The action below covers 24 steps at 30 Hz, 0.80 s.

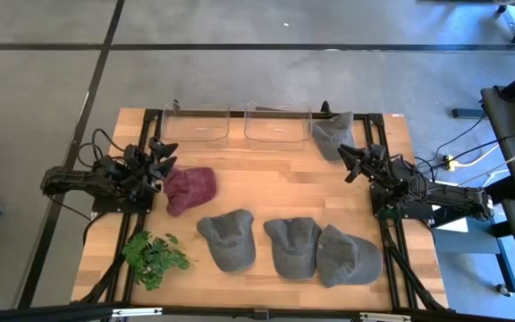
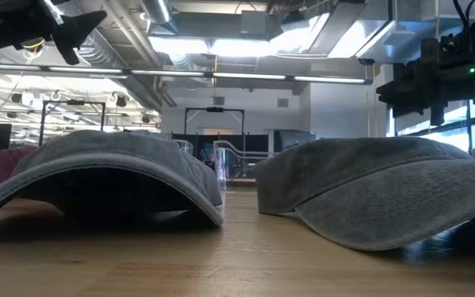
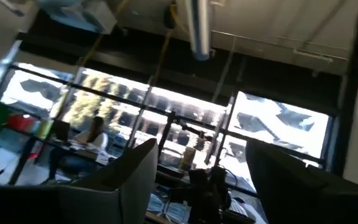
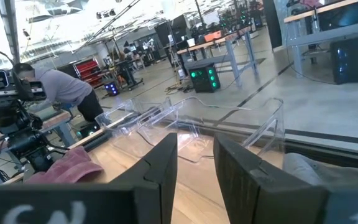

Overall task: Pick & Place hat
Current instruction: Put the dark red cap into the left transparent bin

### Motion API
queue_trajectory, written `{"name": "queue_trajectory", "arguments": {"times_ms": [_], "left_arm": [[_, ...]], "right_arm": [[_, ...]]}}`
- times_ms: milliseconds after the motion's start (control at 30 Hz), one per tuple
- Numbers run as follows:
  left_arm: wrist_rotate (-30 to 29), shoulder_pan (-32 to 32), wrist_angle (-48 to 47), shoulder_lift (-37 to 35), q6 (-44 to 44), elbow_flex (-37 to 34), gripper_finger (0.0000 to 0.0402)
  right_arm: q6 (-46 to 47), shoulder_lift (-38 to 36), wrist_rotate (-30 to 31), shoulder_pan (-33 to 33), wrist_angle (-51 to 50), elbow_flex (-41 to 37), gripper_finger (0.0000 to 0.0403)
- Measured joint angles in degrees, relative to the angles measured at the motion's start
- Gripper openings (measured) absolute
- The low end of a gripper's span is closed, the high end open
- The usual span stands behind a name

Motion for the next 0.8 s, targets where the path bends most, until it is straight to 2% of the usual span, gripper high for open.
{"name": "queue_trajectory", "arguments": {"times_ms": [67, 133, 200, 333, 467, 567, 667, 800], "left_arm": [[-5.8, 0.0, -0.2, 0.0, -3.1, 0.7, 0.0239], [-10.9, 0.1, -5.6, 0.6, -5.3, 3.7, 0.0239], [-13.2, 0.1, -18.6, 2.8, -5.7, 8.9, 0.0236], [-14.8, 0.1, -45.1, 12.8, -12.8, 23.3, 0.0228], [-6.9, 0.1, -69.8, 26.0, -21.0, 38.8, 0.0224], [-0.4, 0.0, -87.0, 36.6, -24.8, 47.6, 0.0224], [6.4, 0.0, -100.9, 47.0, -25.5, 51.4, 0.0224], [16.3, 0.0, -109.6, 57.8, -26.6, 51.0, 0.0224]], "right_arm": [[0.0, 0.0, 0.0, 0.0, 0.0, 0.0, 0.0106], [0.0, 0.0, 0.0, 0.0, 0.0, 0.0, 0.0106], [-0.3, 0.0, 0.1, 0.0, 0.0, 0.0, 0.0106], [-0.4, 0.0, 2.2, 0.0, -0.1, 0.0, 0.0106], [-1.1, 0.0, 2.4, 0.0, -0.2, 0.0, 0.0106], [-2.0, 0.0, 2.4, 0.0, -0.2, 0.0, 0.0106], [-2.1, 0.0, 2.4, 0.0, -0.2, 0.0, 0.0106], [-2.2, 0.0, 2.4, 0.0, -0.3, 0.0, 0.0106]]}}
